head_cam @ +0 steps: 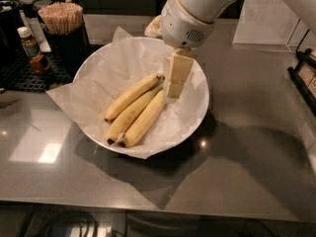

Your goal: Pick banana from white bowl

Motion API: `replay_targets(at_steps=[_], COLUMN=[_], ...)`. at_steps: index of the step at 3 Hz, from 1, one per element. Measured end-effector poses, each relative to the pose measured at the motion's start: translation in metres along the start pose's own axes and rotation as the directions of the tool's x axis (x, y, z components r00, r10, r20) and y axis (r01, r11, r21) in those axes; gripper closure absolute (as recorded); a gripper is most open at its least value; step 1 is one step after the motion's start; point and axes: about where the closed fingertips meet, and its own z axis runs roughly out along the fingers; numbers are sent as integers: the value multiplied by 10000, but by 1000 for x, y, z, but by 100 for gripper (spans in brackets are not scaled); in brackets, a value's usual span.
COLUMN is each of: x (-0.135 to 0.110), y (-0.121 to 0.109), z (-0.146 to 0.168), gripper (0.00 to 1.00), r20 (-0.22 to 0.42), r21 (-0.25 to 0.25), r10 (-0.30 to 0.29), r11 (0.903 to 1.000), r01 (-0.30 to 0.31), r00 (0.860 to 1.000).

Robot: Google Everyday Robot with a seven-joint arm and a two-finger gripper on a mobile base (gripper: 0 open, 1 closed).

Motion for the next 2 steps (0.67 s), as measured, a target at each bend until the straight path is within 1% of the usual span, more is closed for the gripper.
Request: replay_targets(at_steps=[1,2], x=[13,13], y=[4,4], z=[38,38], gripper=[0,0], r20=[543,547], r21=[-498,-502], r10=[488,490], r11=[9977,9977], r01=[-461,-463], r00=[9973,9973])
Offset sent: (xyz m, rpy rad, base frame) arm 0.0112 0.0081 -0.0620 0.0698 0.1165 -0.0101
